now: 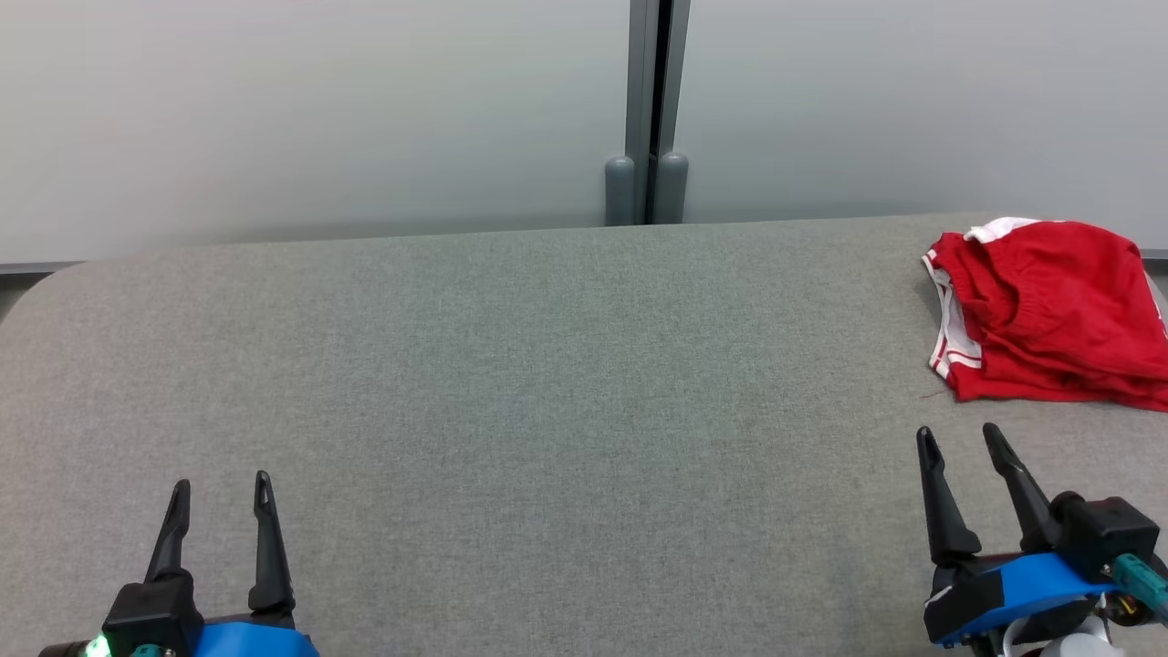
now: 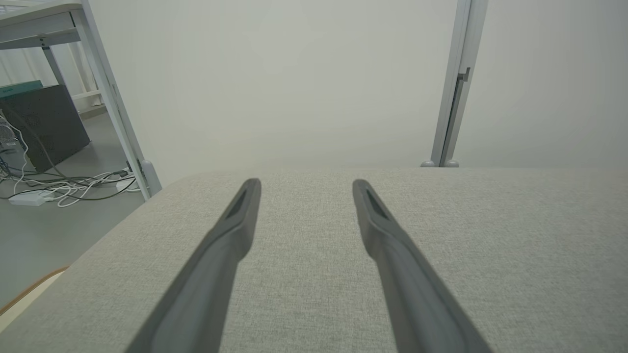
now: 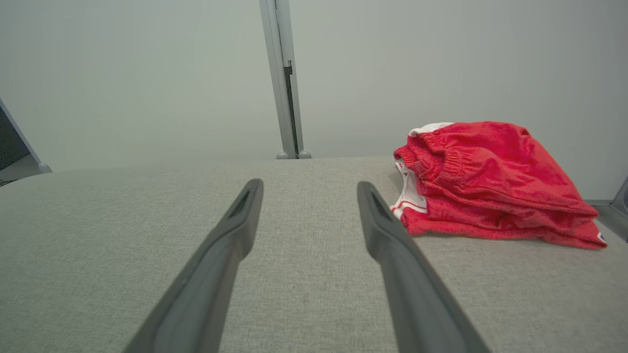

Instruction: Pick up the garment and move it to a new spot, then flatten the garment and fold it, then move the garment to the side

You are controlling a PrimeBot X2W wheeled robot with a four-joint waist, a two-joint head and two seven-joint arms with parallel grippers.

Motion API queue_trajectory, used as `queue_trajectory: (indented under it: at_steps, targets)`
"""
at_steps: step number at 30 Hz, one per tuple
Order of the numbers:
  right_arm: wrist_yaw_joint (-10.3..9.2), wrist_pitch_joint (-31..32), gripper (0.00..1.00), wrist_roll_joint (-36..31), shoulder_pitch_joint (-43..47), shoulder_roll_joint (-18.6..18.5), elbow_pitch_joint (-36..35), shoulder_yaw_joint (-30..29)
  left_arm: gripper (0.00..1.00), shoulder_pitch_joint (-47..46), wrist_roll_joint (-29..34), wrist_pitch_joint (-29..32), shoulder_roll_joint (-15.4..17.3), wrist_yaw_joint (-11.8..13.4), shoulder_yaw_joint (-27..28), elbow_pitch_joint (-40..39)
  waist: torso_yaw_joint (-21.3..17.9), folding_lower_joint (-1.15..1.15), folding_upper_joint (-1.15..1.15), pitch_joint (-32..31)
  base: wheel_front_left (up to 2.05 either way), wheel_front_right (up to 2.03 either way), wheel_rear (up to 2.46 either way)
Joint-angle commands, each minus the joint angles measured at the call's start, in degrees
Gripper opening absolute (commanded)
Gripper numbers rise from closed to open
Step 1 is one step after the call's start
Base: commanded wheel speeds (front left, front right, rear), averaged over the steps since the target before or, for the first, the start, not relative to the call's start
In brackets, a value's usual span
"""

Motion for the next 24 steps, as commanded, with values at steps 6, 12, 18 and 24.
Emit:
queue_trajectory:
  at_steps: [6,12,18,24]
  targets:
    - [0.01,2.4,1.0,-3.98,2.94,2.63,-3.81,-0.98,1.0,0.97,-0.67,2.01,1.45,-0.4,0.06,-1.23,0.21,0.01,0.01,-2.18,0.0,0.0,0.0]
    - [0.01,5.13,1.0,-5.85,3.36,3.9,-6.46,-0.59,1.0,0.43,-1.37,4.08,2.07,-0.93,-0.16,-2.39,1.0,0.01,0.01,-2.82,0.0,0.0,0.0]
    - [0.01,6.88,1.0,-6.6,3.14,4.43,-7.62,-0.08,1.0,-0.72,-1.97,5.35,2.43,-1.22,-0.72,-2.8,1.45,0.01,0.01,-2.89,0.0,0.0,0.0]
    - [0.01,7.86,1.0,-6.94,2.81,4.82,-7.92,0.12,1.0,-1.26,-2.41,5.85,2.52,-1.08,-0.89,-2.51,1.36,0.01,0.01,-2.84,0.0,0.0,0.0]
